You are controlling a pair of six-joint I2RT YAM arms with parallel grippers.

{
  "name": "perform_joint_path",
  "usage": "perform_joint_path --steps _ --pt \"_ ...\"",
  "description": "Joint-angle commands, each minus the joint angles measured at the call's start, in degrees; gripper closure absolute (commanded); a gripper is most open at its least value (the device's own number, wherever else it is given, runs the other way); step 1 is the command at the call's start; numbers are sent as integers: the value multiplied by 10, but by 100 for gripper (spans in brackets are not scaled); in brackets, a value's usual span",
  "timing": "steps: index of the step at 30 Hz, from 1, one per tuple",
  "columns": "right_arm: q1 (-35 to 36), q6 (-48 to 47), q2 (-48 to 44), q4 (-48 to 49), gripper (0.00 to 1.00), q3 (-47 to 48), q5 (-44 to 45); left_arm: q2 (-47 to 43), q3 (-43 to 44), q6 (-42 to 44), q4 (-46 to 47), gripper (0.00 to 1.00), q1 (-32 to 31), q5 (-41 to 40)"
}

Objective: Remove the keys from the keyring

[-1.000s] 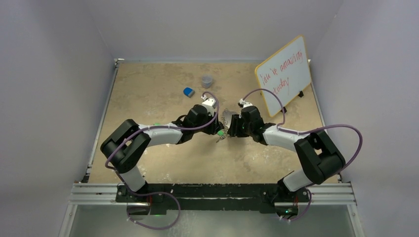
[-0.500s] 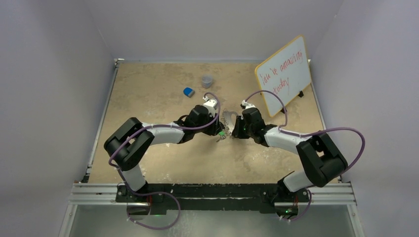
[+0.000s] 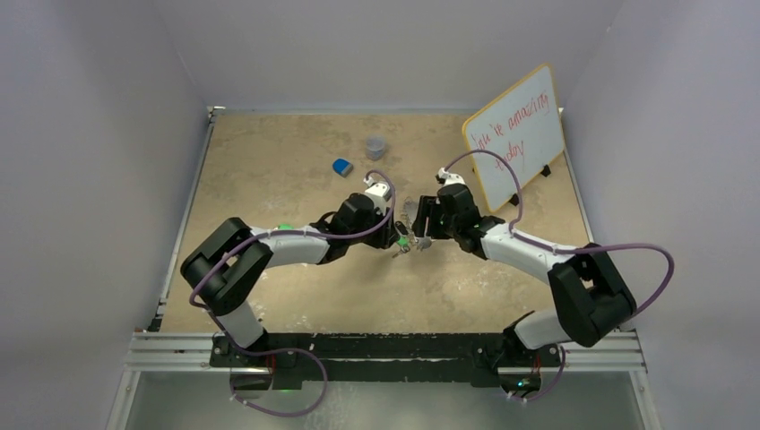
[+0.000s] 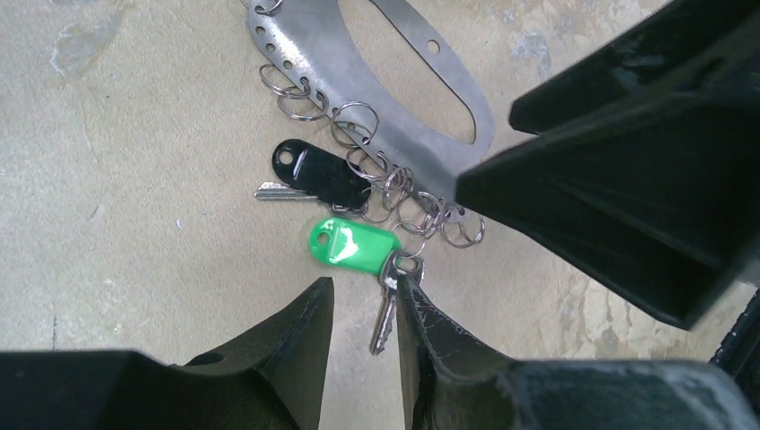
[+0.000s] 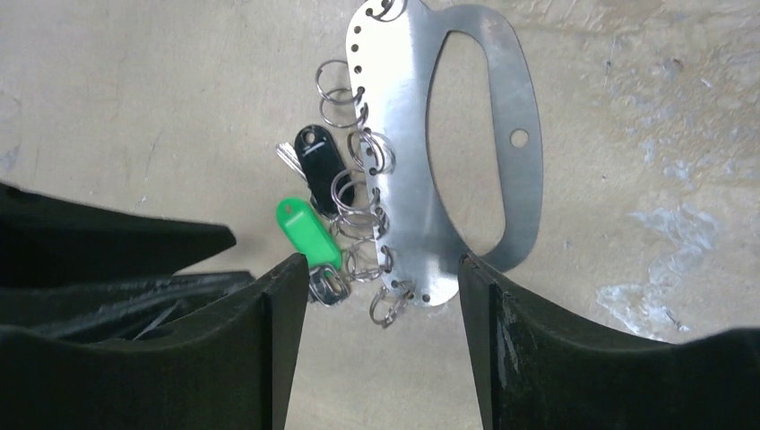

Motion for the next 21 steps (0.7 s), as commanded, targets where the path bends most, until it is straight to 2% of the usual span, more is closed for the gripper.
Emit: perform_joint_path --steps 1,13,21 --pt "18 7 30 -22 35 43 40 -44 -14 -3 11 69 -2 -9" --pt "42 15 83 -36 33 58 72 -62 -23 0 6 69 -2 -16" --pt "44 17 67 -59 32 49 90 -66 -23 0 5 69 -2 -17"
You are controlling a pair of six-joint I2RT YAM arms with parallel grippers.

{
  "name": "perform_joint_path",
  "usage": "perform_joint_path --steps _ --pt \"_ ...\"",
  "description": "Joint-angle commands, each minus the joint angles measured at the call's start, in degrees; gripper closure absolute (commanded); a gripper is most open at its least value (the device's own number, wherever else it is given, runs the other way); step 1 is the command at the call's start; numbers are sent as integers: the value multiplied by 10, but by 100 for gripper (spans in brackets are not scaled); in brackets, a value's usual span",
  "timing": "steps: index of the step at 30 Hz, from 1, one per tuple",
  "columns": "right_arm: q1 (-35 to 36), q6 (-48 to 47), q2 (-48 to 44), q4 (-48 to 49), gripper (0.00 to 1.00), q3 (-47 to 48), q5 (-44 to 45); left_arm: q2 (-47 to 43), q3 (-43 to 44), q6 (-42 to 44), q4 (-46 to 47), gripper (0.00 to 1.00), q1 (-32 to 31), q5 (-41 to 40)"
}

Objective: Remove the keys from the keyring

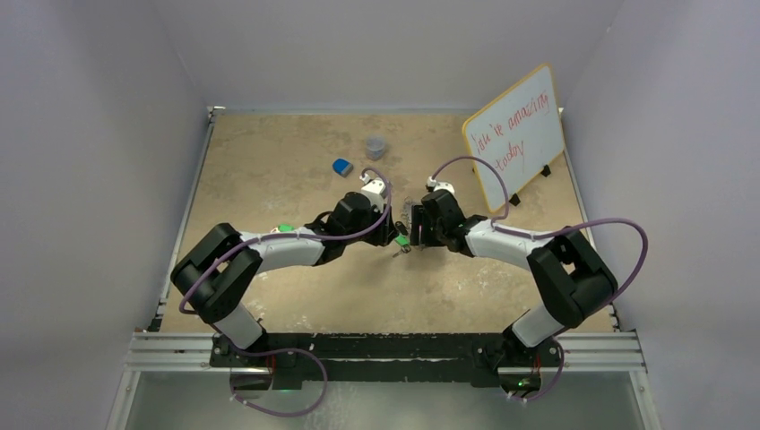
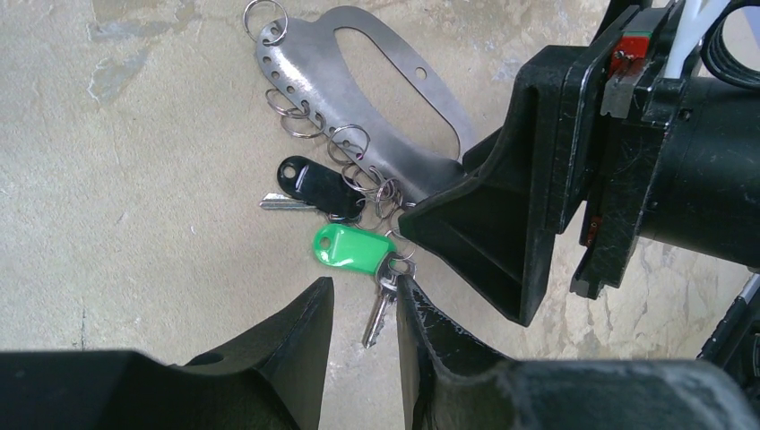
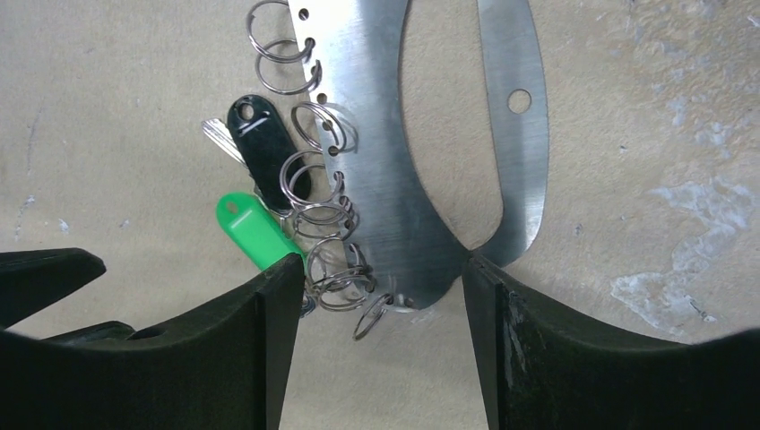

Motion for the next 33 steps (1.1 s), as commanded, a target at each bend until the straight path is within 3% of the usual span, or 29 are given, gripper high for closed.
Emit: perform_joint_path --steps 1,19,33 --pt "3 8 -24 -31 32 12 26 -19 -9 0 6 69 0 -4" --pt "3 14 -67 -48 35 -5 37 -24 -9 -1 5 69 -1 -2" --pt "11 8 -7 -36 34 42 37 -21 -10 1 5 69 -1 -4"
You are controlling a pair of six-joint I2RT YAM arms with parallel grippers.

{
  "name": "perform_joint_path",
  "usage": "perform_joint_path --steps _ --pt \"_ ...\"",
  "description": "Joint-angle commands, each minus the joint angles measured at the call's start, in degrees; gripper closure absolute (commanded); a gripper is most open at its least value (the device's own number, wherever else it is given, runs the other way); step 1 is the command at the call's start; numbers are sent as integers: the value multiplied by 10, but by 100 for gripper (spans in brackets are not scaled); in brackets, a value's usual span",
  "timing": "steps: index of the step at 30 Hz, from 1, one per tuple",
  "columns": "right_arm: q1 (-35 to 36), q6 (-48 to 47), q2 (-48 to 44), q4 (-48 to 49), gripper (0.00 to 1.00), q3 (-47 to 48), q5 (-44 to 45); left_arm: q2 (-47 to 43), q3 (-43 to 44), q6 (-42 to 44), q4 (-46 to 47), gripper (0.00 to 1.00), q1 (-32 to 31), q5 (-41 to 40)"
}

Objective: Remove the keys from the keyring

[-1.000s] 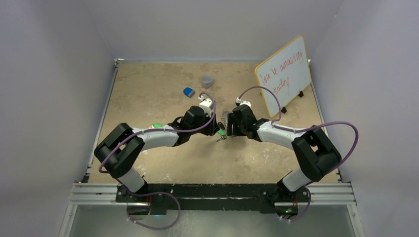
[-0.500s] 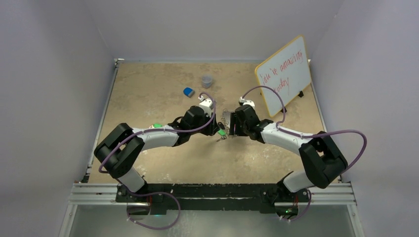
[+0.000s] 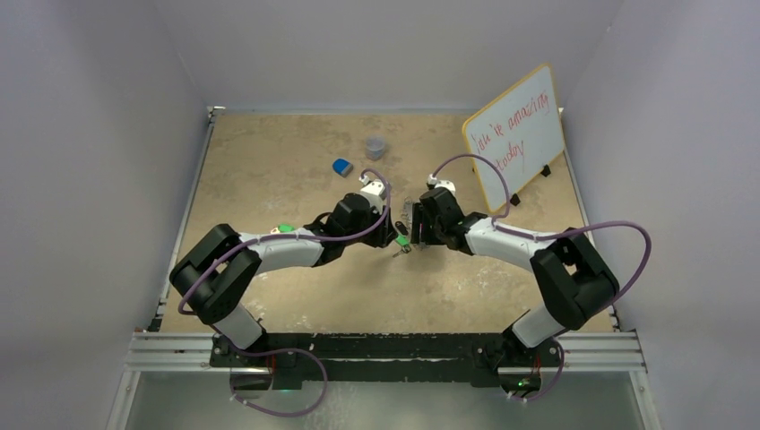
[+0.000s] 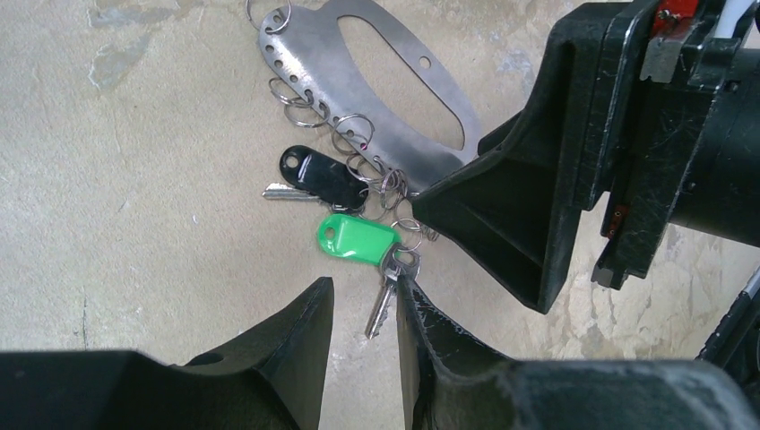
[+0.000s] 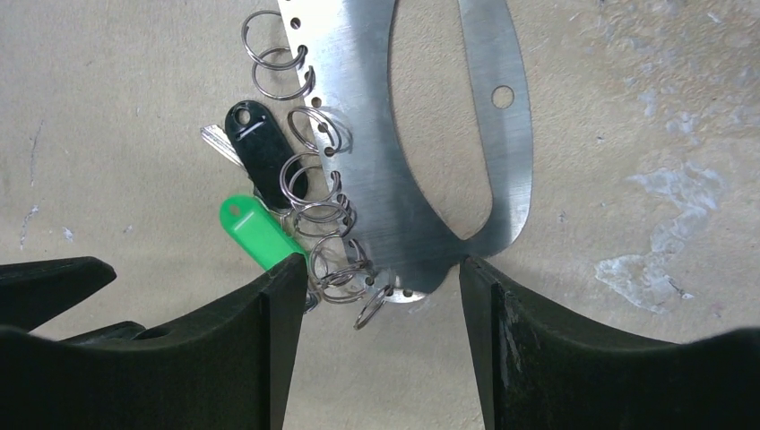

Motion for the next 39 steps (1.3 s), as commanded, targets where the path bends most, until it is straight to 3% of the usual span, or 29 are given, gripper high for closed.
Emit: perform_joint_path --steps 1,16,31,39 --pt "8 -5 7 2 34 26 16 -16 -3 1 7 69 -1 -3" --pt "10 4 -1 -39 38 11 61 -22 -7 2 6 69 -1 -6" --pt "10 16 -45 -44 48 -26 39 -24 -5 0 7 69 -2 -3" --pt "10 4 -51 -22 47 1 33 -24 -5 0 7 69 -5 -5"
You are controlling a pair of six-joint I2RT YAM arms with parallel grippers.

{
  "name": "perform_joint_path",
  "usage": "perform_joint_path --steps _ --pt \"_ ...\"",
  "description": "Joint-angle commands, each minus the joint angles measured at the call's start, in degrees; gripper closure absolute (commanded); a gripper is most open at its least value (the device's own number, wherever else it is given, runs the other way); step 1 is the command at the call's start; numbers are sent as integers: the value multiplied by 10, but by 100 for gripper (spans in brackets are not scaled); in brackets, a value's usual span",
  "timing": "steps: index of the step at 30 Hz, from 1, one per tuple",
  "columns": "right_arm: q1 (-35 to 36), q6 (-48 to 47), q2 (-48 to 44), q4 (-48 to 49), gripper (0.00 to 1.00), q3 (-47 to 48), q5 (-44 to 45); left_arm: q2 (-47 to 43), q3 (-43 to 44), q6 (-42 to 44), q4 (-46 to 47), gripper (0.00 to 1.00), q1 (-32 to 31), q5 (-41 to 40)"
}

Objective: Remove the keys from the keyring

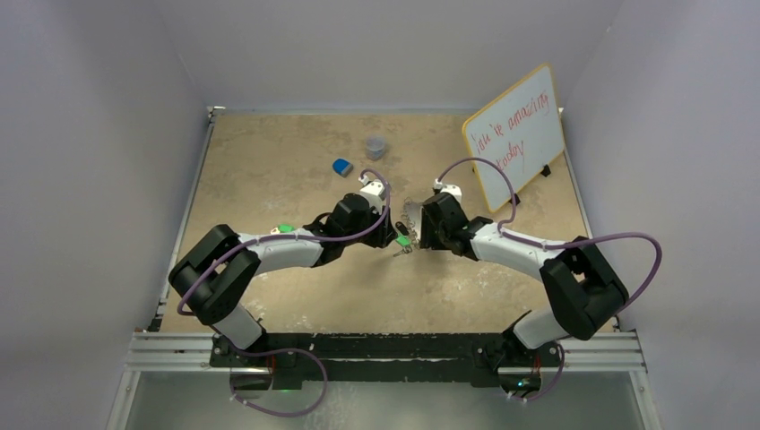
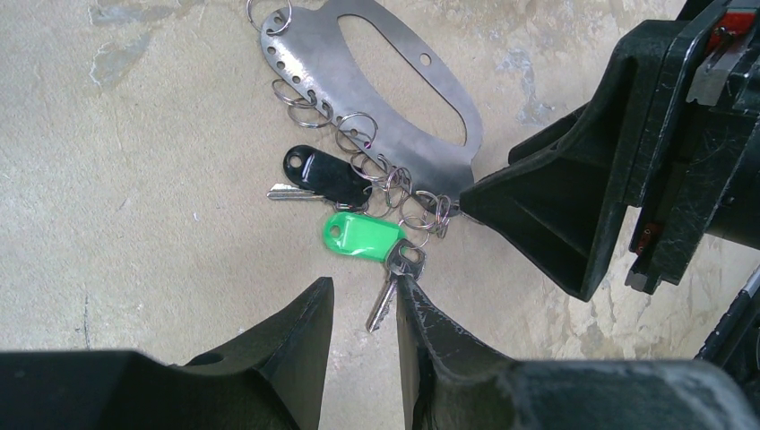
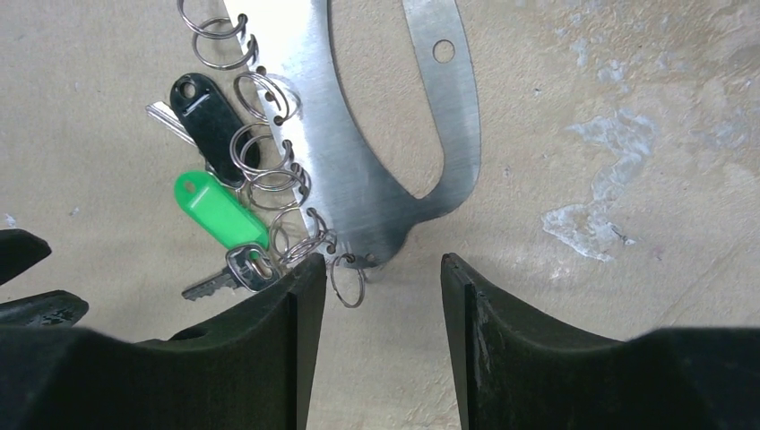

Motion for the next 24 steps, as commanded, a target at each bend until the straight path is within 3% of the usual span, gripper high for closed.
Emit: perform_joint_path --steps 1,16,24 --pt "2 -4 -12 19 46 28 -8 -21 -2 0 10 69 -4 -6" --pt "13 -8 45 23 45 58 -14 -21 -4 0 11 69 -5 -6" --pt "16 -8 32 8 50 42 -7 -20 -3 0 12 69 -5 -5"
